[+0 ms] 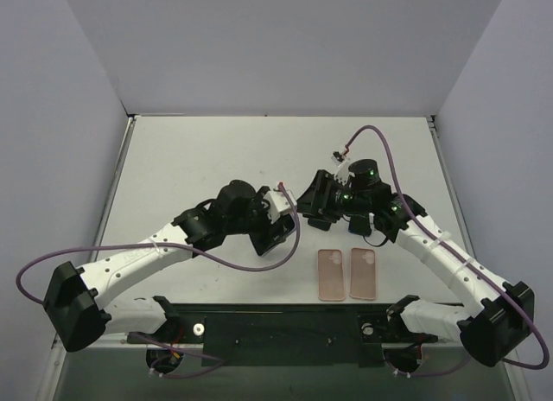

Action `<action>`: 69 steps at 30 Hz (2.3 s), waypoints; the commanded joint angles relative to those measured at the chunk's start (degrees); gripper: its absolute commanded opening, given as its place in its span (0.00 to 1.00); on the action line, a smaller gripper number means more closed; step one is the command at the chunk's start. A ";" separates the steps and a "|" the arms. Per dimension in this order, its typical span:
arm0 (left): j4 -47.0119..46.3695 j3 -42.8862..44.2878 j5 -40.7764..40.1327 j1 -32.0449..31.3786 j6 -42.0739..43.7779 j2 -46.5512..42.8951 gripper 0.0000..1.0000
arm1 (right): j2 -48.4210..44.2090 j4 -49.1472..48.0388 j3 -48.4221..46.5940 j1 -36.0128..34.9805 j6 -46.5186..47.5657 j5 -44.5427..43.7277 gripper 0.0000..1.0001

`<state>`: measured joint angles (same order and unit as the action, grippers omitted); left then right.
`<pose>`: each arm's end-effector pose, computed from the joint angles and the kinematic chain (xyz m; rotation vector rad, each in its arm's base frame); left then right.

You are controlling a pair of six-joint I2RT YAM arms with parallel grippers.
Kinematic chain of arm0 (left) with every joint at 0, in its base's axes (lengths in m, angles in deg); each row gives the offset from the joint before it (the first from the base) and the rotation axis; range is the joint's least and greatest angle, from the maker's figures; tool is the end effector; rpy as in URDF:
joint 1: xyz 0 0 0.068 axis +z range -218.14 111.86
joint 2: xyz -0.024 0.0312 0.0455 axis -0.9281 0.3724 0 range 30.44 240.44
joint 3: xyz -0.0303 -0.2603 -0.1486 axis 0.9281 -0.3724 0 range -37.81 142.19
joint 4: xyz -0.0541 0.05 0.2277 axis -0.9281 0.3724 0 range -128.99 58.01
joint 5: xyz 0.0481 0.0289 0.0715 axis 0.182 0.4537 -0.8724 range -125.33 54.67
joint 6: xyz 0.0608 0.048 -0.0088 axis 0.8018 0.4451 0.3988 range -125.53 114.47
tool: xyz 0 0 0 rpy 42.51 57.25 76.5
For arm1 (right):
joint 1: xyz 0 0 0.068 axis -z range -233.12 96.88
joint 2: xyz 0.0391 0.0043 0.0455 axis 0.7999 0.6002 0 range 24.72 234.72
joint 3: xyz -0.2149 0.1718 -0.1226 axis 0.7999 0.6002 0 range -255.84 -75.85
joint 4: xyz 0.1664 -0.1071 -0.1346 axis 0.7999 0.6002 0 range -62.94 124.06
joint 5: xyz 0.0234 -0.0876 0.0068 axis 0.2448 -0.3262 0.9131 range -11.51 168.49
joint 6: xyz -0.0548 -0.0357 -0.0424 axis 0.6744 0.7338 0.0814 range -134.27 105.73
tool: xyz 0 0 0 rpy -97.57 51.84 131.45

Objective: Take the phone out of the phone case
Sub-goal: Pick up the phone at the center of the board.

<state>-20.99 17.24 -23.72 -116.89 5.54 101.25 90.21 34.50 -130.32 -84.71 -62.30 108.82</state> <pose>0.1670 -0.2108 0.3108 1.2031 1.8509 -0.5926 0.1968 0.1606 0.3553 -0.1049 2.1181 1.3933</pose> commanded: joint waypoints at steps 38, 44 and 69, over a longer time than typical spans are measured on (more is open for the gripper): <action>-18.27 -6.62 -29.88 -6.18 -31.44 -26.49 0.90 | -19.52 -22.99 16.68 -6.99 -9.09 -19.16 0.00; -16.47 -12.05 -38.43 -5.92 -62.68 -30.99 0.97 | -26.37 -37.12 25.44 -6.11 -13.22 -26.44 0.00; -85.05 -23.33 -16.81 -1.70 -92.36 0.02 0.84 | -27.10 -68.96 38.48 -7.60 -21.67 -31.83 0.00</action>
<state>-96.88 -11.57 -45.29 -118.92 -83.01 98.16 60.86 -22.20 -89.25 -91.75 -81.63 74.31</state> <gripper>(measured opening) 0.883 0.095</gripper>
